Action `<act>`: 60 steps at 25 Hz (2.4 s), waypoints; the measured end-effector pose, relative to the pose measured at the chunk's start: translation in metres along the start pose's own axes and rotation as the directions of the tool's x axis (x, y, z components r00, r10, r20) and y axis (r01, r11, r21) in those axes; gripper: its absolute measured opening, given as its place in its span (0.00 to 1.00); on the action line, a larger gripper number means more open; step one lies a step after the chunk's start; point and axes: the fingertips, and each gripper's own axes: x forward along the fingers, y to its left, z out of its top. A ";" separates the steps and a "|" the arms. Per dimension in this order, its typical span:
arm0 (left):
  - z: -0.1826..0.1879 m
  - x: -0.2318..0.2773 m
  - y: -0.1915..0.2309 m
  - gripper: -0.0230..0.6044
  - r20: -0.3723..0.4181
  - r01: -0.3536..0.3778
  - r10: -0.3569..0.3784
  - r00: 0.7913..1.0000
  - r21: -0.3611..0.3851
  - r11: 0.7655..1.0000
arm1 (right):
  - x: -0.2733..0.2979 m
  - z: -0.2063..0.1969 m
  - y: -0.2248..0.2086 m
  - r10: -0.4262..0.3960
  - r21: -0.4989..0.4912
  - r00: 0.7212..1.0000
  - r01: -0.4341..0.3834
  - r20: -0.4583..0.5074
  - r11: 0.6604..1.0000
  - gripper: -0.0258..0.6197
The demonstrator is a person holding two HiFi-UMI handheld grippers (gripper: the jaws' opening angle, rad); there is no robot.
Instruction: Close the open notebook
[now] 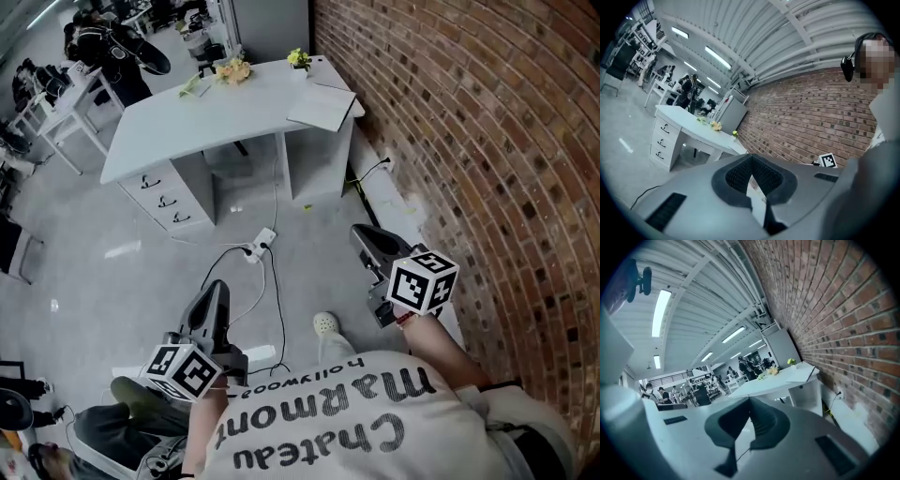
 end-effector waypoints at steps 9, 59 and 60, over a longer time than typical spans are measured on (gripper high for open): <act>0.025 0.067 0.023 0.04 0.012 -0.028 0.028 1.000 -0.004 1.000 | 0.063 0.033 -0.047 0.003 -0.030 1.000 -0.004 -0.022 1.000 0.04; 0.026 0.333 0.123 0.04 -0.113 -0.061 0.052 0.992 -0.074 0.995 | 0.268 0.052 -0.266 -0.111 -0.016 0.978 0.110 -0.179 0.994 0.04; 0.025 0.338 0.129 0.04 -0.120 -0.066 0.056 0.991 -0.076 0.995 | 0.275 0.053 -0.271 -0.115 -0.015 0.977 0.114 -0.178 0.993 0.04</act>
